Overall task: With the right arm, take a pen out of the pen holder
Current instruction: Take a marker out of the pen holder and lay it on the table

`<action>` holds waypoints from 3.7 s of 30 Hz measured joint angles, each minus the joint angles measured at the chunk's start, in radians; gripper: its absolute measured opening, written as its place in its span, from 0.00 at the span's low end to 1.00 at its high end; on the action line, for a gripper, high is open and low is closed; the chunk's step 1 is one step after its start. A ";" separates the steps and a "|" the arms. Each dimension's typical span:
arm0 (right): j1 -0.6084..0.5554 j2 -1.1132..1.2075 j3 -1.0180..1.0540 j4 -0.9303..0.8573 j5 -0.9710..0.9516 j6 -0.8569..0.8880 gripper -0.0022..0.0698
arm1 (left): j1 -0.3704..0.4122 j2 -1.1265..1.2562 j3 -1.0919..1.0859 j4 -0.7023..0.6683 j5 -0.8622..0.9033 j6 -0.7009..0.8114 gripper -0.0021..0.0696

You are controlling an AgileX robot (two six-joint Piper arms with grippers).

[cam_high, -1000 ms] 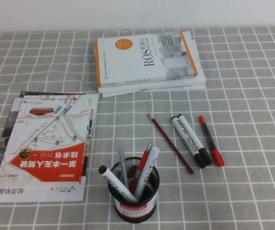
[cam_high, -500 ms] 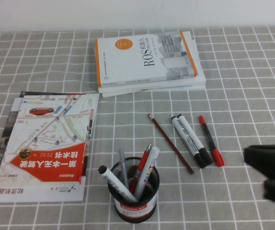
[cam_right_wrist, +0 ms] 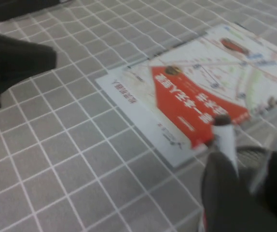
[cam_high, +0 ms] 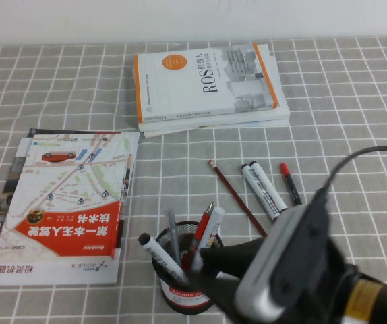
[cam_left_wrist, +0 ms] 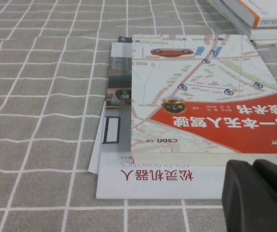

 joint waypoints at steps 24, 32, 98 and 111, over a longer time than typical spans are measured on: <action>0.024 0.440 -0.067 -0.192 -0.565 -0.066 0.61 | 0.000 0.000 0.000 0.000 0.000 0.000 0.02; -0.009 0.477 -0.118 -0.155 -0.559 -0.086 0.58 | 0.000 0.000 0.000 0.000 0.000 0.000 0.02; -0.039 0.135 -0.182 -0.015 -0.370 -0.126 0.15 | 0.000 0.000 0.000 0.000 0.000 0.000 0.02; -0.271 -0.033 -0.395 1.227 -0.026 -1.171 0.15 | 0.000 0.000 0.000 0.000 0.000 0.000 0.02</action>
